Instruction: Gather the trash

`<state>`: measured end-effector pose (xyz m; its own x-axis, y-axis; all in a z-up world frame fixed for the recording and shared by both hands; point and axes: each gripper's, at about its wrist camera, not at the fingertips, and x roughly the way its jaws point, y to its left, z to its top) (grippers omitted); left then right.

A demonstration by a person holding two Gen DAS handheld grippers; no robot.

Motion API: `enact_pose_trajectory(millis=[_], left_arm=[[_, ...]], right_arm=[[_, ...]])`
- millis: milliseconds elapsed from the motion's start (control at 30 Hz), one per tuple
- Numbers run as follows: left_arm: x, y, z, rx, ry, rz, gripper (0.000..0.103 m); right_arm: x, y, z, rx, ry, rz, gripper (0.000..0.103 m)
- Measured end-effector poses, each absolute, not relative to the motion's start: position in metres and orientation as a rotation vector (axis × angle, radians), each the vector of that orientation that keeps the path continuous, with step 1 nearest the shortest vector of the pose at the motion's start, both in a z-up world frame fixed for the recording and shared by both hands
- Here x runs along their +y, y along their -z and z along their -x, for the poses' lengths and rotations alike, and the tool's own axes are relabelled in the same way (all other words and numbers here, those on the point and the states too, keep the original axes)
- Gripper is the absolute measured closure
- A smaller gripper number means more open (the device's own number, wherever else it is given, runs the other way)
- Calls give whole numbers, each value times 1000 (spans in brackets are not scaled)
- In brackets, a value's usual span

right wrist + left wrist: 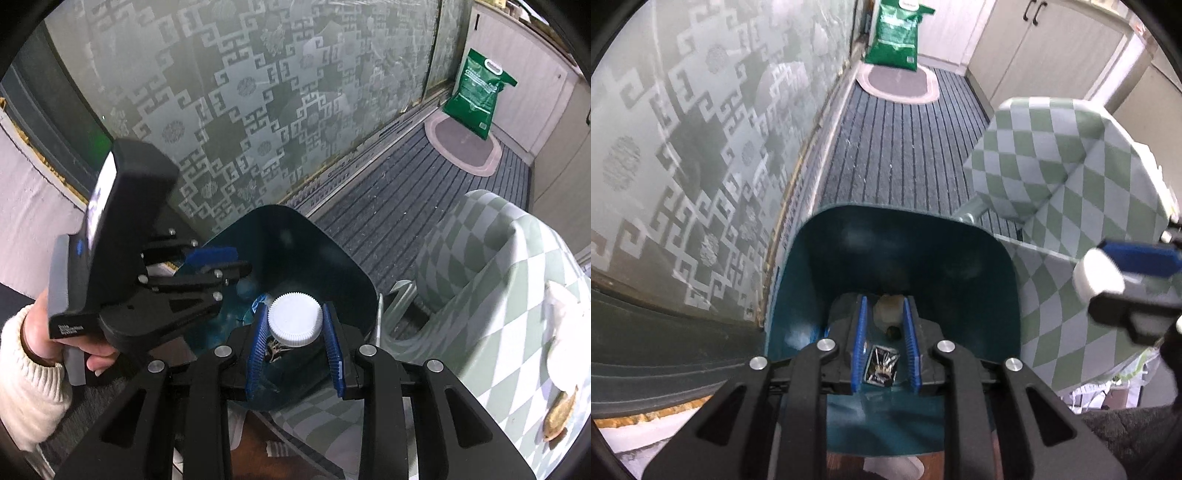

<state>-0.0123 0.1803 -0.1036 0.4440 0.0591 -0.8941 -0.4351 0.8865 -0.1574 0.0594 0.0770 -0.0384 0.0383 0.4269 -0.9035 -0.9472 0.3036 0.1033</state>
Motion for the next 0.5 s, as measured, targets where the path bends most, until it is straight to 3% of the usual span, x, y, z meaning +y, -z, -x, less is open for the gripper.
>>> enact_pose_trajectory(millis=[500], left_arm=[[189,48,29,787,-379,389,93]], right_arm=[[81,56,-47,1075,-1198,699,73]])
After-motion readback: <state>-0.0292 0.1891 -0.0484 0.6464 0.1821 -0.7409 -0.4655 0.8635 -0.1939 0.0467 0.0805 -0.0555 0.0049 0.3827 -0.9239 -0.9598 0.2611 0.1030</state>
